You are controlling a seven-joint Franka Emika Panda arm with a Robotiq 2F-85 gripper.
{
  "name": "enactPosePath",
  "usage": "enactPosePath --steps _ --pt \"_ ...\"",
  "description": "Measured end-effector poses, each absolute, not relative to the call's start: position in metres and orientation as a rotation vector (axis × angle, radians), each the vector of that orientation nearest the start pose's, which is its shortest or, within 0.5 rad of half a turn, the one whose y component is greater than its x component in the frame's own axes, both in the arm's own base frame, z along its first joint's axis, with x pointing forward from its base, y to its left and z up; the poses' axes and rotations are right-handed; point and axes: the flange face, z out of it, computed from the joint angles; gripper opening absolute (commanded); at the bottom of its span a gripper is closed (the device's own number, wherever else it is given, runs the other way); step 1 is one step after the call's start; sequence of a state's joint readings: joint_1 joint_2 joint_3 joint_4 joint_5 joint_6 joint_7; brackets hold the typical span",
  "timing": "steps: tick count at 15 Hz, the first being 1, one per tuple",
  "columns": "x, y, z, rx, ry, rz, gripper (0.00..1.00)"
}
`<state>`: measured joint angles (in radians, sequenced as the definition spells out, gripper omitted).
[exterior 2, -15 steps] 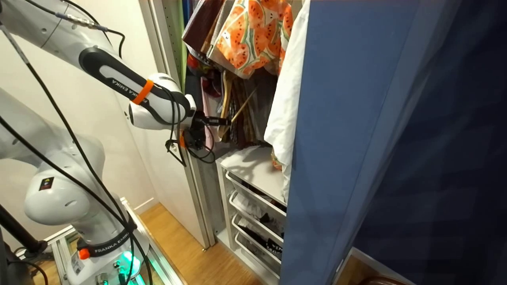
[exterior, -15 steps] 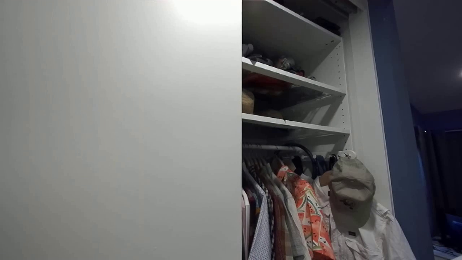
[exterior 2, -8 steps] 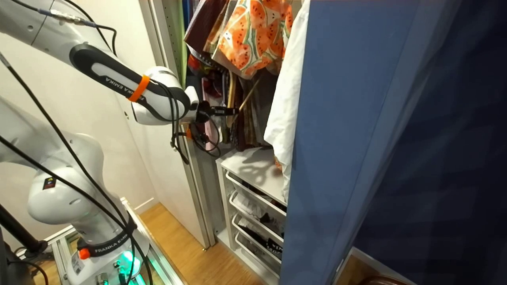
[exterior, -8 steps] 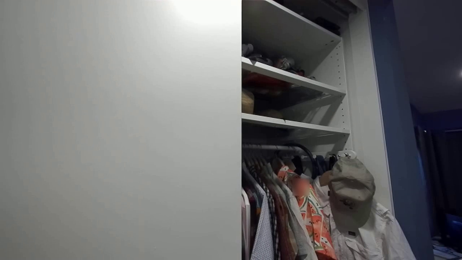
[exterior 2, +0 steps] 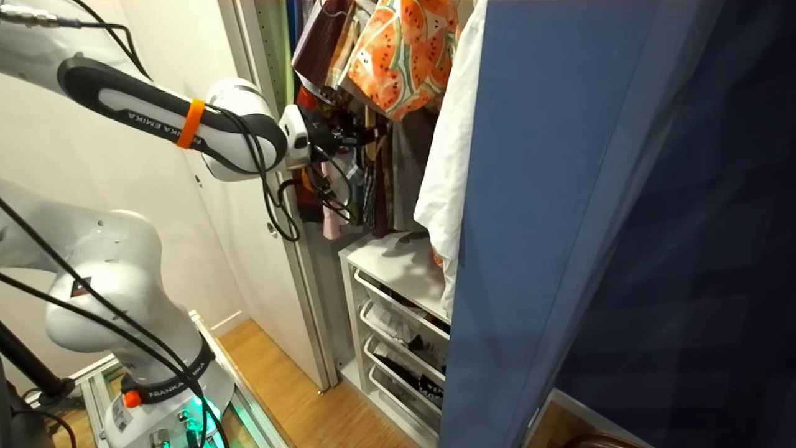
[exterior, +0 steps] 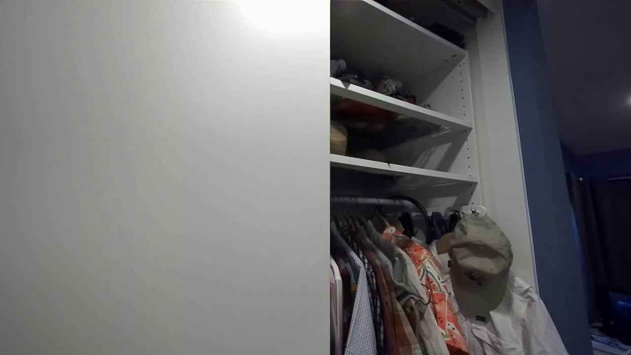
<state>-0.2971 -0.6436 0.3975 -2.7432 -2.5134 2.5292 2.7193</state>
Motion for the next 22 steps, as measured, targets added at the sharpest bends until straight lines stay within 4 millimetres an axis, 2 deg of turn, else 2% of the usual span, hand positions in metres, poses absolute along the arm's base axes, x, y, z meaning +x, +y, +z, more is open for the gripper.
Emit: enactPosePath --steps 5,7,9,10,11,12,13,16,18,22 --pt "0.358 -0.006 0.446 -2.353 0.495 -2.434 0.04" --pt "0.349 -0.018 0.453 -2.381 0.532 -2.39 0.04" --pt "0.337 -0.027 0.46 -2.465 0.487 -2.336 0.04" --pt "0.331 -0.028 0.461 -2.512 0.447 -2.292 0.04" --pt "0.326 -0.027 0.46 -2.551 0.401 -2.248 0.16" --pt "0.325 -0.027 0.46 -2.561 0.39 -2.235 0.16" --pt "0.325 -0.026 0.459 -2.563 0.389 -2.234 0.04" --pt "0.326 -0.023 0.461 -2.558 0.379 -2.235 0.04" --pt "0.33 -0.019 0.477 -2.534 0.326 -2.245 0.04" --pt "0.345 -0.019 0.525 -2.46 0.3 -2.207 0.04"
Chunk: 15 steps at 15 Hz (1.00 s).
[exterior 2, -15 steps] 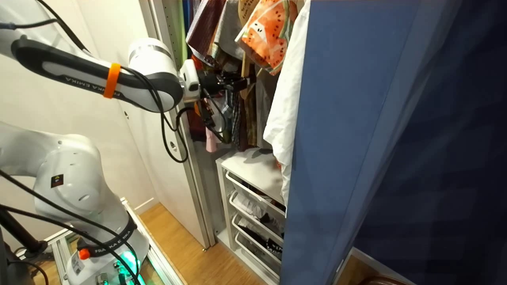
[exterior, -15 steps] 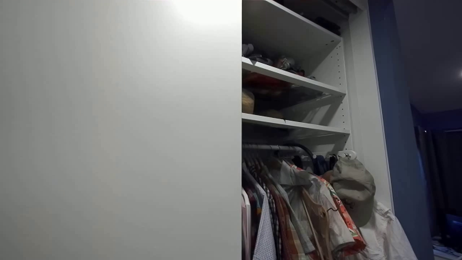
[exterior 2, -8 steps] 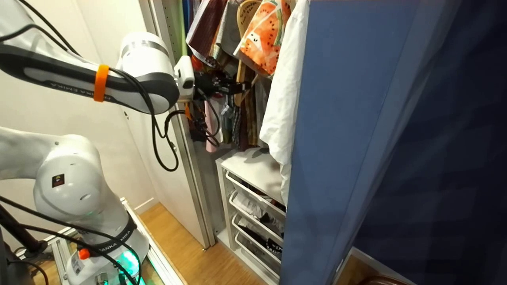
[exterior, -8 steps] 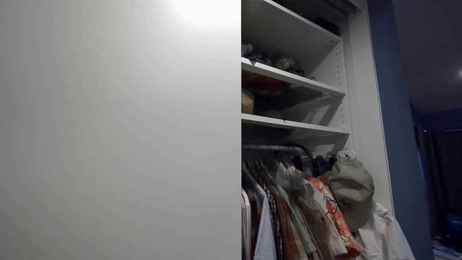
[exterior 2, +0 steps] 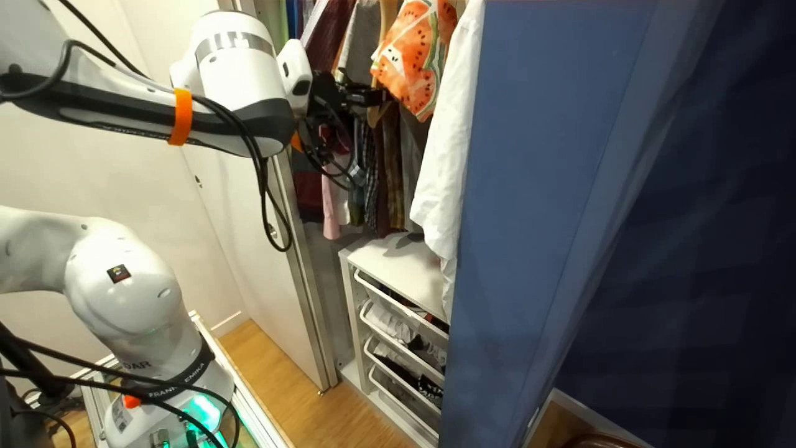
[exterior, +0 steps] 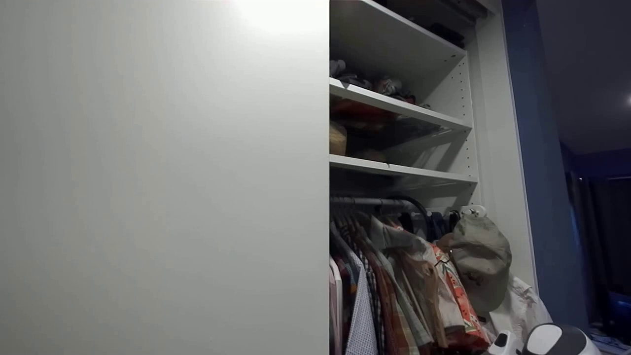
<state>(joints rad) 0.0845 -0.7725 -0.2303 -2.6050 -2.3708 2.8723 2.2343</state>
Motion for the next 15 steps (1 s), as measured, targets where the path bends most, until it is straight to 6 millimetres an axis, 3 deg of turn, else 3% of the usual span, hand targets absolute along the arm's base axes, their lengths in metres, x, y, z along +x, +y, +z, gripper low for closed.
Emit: enactPosePath --steps 4,5,9,10,12,15 --pt "0.372 -0.021 0.571 -2.43 0.343 -2.075 0.04" --pt "0.383 -0.02 0.574 -2.447 0.35 -2.048 0.16" --pt "0.415 -0.008 0.56 -2.53 0.342 -1.972 0.16" --pt "0.418 -0.008 0.559 -2.534 0.342 -1.969 0.04" --pt "0.418 -0.008 0.558 -2.537 0.337 -1.968 0.04" --pt "0.415 0.008 0.538 -2.572 0.285 -1.912 0.04"
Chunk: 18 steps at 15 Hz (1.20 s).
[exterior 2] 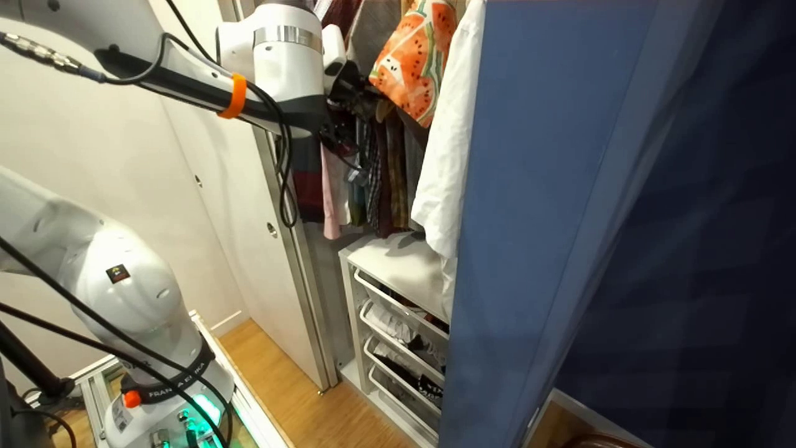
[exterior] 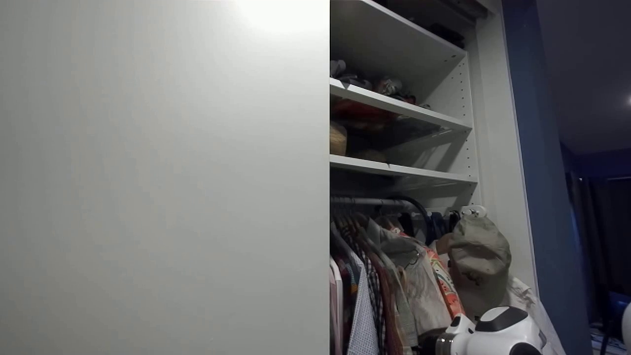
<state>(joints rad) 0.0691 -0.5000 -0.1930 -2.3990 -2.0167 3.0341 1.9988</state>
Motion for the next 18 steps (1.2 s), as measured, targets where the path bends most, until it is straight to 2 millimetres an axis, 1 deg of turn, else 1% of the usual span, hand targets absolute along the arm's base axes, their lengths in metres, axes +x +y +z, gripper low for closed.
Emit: enactPosePath --steps 3,4,6,7,8,9,11,13,14,15,16,17,18 --pt "0.41 0.039 0.509 -2.622 0.183 -1.828 0.04" --pt "0.409 0.048 0.502 -2.632 0.151 -1.811 0.04" --pt "0.409 0.06 0.502 -2.636 0.086 -1.818 0.04" --pt "0.409 0.061 0.508 -2.629 0.059 -1.842 0.04" --pt "0.411 0.059 0.519 -2.612 0.034 -1.886 0.04" --pt "0.412 0.053 0.535 -2.587 0.024 -1.942 0.04" --pt "0.411 0.034 0.576 -2.515 0.033 -2.081 0.04" --pt "0.406 0.009 0.624 -2.425 0.074 -2.224 0.04" --pt "0.404 -0.004 0.645 -2.384 0.112 -2.279 0.16" --pt "0.402 -0.016 0.659 -2.358 0.14 -2.317 0.16" --pt "0.401 -0.024 0.667 -2.344 0.156 -2.337 0.04" --pt "0.401 -0.028 0.669 -2.34 0.163 -2.341 0.04" --pt "0.402 -0.028 0.667 -2.345 0.162 -2.336 0.04"
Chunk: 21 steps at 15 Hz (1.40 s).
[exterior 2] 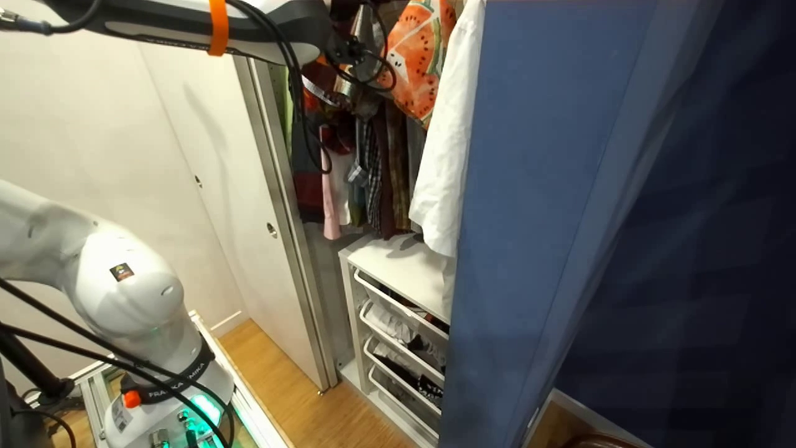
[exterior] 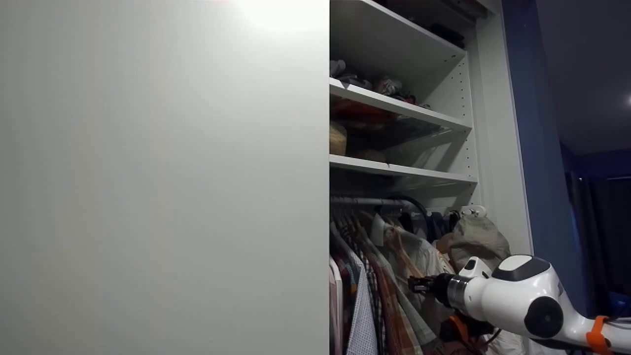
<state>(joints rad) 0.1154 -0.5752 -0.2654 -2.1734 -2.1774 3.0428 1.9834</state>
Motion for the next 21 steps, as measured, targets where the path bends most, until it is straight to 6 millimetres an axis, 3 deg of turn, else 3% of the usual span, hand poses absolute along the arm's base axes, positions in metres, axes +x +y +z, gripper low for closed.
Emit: enactPosePath --steps 5,9,11,12,13,14,21 --pt "0.404 -0.001 0.654 -2.408 -0.019 -2.326 0.04" --pt "0.405 0.021 0.657 -2.438 -0.205 -2.363 0.04" --pt "0.406 0.016 0.669 -2.432 -0.235 -2.389 0.04" --pt "0.408 0.011 0.677 -2.421 -0.218 -2.408 0.16" --pt "0.409 0.006 0.684 -2.409 -0.195 -2.426 0.16" --pt "0.41 0.001 0.688 -2.403 -0.18 -2.438 0.04" --pt "0.413 -0.013 0.684 -2.424 -0.174 -2.389 0.04"
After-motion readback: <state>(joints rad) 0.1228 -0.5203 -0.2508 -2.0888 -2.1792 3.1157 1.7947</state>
